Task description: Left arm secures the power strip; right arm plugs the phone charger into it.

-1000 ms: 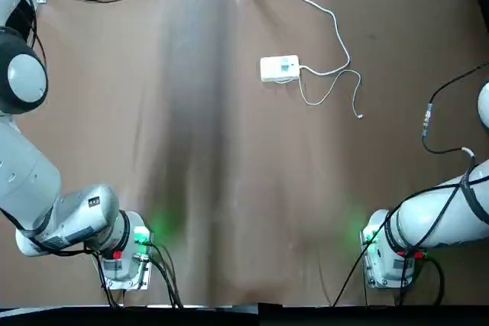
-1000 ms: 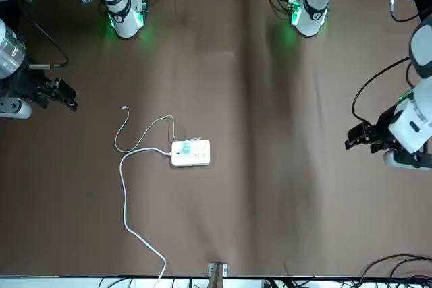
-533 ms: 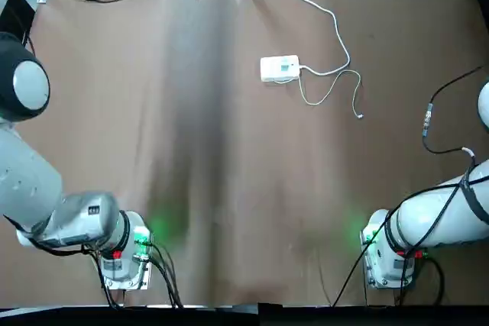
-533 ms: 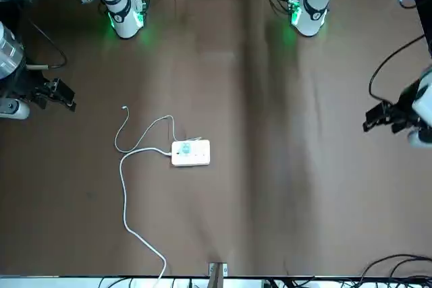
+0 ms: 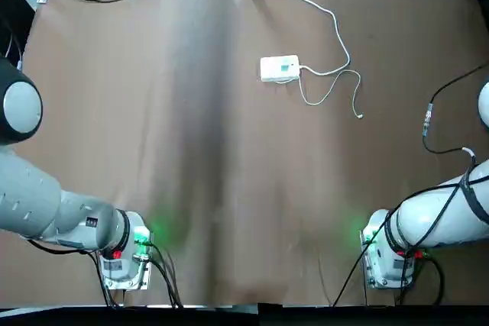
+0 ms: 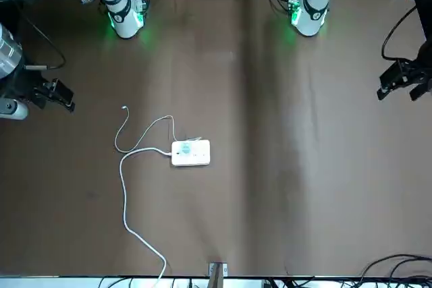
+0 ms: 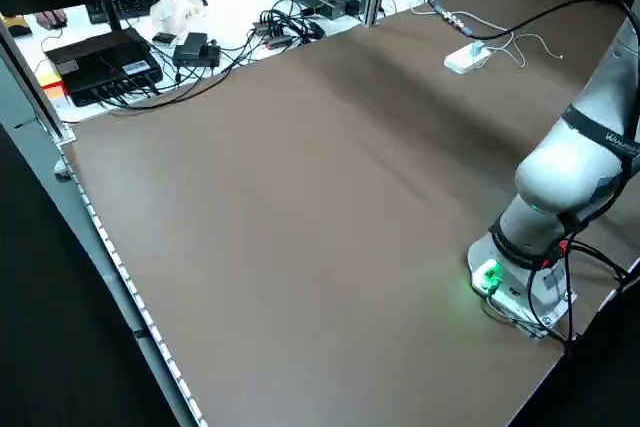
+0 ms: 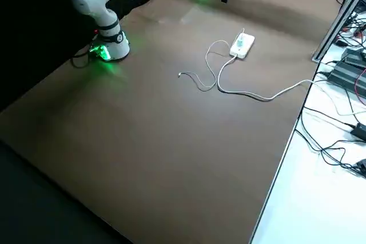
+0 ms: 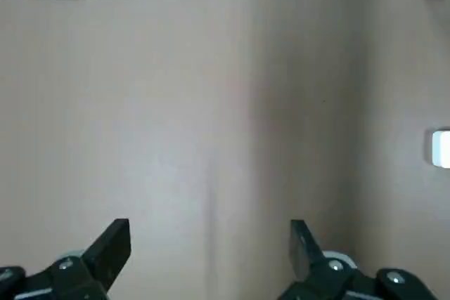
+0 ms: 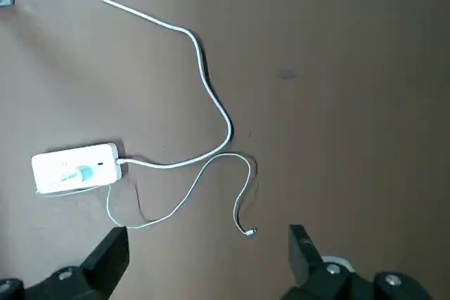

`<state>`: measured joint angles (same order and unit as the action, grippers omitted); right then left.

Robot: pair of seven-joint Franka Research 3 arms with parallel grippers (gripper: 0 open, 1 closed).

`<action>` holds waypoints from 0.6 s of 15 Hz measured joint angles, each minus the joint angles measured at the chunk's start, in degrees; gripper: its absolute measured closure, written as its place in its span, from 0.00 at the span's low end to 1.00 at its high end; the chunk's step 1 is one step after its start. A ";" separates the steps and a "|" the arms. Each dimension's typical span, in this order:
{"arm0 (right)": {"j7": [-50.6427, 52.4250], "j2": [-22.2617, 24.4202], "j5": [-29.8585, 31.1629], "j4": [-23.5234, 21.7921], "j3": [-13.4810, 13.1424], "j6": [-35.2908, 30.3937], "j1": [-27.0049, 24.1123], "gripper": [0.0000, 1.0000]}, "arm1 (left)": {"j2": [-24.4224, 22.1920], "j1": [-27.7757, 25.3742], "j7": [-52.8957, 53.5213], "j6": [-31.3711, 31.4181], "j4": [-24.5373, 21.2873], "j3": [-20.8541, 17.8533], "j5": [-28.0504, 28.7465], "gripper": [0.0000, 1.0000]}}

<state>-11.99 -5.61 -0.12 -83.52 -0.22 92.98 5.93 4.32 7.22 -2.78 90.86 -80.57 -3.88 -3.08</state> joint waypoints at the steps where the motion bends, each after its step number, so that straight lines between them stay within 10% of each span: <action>1: 0.00 0.00 0.00 0.00 0.00 0.00 0.00 0.00 | -0.04 -1.14 -1.58 0.07 -0.58 2.24 0.00 0.00; 9: 0.00 -0.02 0.00 0.00 -0.26 0.02 -0.05 0.00 | -0.29 -2.55 2.66 1.04 -2.23 -0.87 0.63 0.00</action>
<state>-11.99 -5.64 -0.12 -83.52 -0.47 93.00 5.89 4.03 4.66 -0.12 91.90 -82.79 -4.75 -2.45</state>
